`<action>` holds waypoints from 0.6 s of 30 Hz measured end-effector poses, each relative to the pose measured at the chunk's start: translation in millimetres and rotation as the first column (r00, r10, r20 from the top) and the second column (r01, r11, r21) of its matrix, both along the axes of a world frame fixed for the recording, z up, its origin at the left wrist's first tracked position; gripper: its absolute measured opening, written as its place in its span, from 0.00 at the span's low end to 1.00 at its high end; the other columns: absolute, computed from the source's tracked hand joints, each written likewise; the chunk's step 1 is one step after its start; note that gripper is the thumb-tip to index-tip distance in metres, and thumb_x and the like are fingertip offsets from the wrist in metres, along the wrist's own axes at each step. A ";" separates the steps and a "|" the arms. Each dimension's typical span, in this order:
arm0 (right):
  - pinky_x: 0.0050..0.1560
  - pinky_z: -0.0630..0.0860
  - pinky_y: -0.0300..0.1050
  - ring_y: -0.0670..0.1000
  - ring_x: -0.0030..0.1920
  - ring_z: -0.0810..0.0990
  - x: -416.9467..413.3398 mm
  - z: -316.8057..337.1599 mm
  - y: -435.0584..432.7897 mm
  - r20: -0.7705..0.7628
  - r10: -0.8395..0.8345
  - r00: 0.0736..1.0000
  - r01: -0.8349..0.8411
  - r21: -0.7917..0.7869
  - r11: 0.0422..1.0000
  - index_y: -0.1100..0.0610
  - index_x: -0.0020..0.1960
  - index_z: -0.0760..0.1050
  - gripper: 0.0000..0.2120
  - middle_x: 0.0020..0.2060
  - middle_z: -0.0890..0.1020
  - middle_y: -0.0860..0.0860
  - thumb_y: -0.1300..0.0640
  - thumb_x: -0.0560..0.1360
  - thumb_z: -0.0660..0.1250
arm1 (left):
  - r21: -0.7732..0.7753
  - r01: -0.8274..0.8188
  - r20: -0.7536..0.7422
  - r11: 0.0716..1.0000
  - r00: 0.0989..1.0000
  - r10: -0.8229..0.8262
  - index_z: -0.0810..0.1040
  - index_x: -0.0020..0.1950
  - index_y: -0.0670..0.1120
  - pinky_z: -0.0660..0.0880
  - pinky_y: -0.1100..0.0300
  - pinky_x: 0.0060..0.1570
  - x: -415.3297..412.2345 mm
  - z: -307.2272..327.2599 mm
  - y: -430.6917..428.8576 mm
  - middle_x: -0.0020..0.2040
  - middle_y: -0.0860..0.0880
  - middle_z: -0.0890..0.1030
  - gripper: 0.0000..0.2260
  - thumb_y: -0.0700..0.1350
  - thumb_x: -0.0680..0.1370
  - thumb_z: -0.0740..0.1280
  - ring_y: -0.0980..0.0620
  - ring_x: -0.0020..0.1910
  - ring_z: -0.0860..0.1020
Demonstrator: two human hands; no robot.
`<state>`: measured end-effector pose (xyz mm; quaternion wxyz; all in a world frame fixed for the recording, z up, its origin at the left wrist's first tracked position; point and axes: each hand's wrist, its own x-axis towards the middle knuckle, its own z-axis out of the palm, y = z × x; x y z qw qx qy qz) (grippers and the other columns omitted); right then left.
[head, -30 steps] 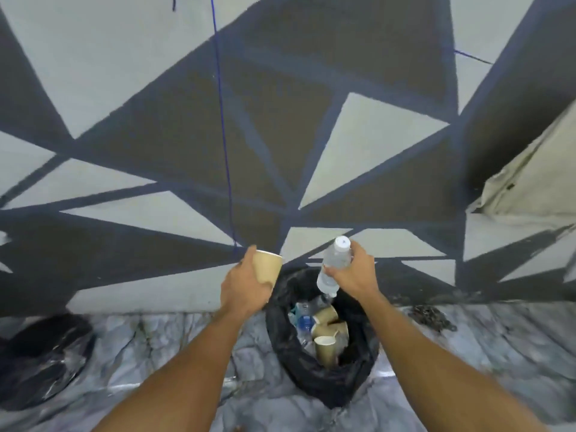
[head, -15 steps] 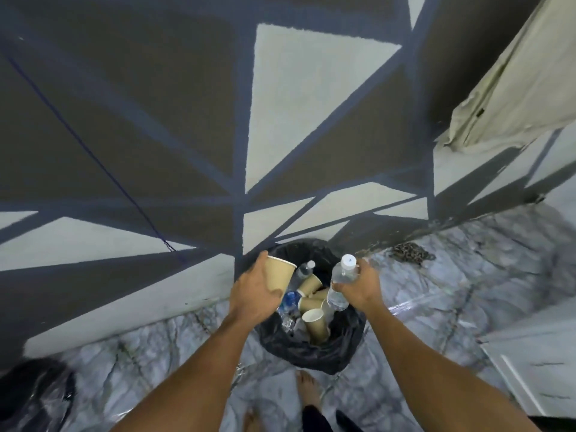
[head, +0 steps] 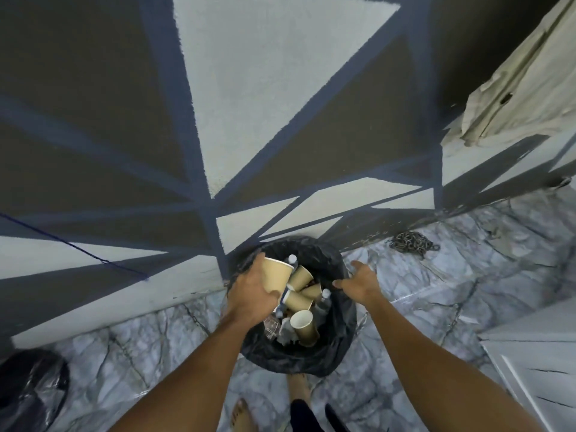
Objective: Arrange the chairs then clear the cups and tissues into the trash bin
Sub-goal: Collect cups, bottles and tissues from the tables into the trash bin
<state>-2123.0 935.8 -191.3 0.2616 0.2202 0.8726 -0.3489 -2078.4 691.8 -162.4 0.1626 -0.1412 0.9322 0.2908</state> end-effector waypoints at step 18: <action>0.52 0.71 0.39 0.54 0.59 0.78 -22.4 -22.6 -17.3 0.048 0.170 0.984 -0.171 0.009 0.985 0.54 0.66 0.74 0.25 0.60 0.80 0.55 0.55 0.71 0.74 | 0.032 -0.148 0.245 0.988 0.960 0.136 0.63 0.76 0.53 0.75 0.51 0.61 22.5 -29.1 15.4 0.66 0.44 0.76 0.34 0.51 0.71 0.70 0.40 0.63 0.76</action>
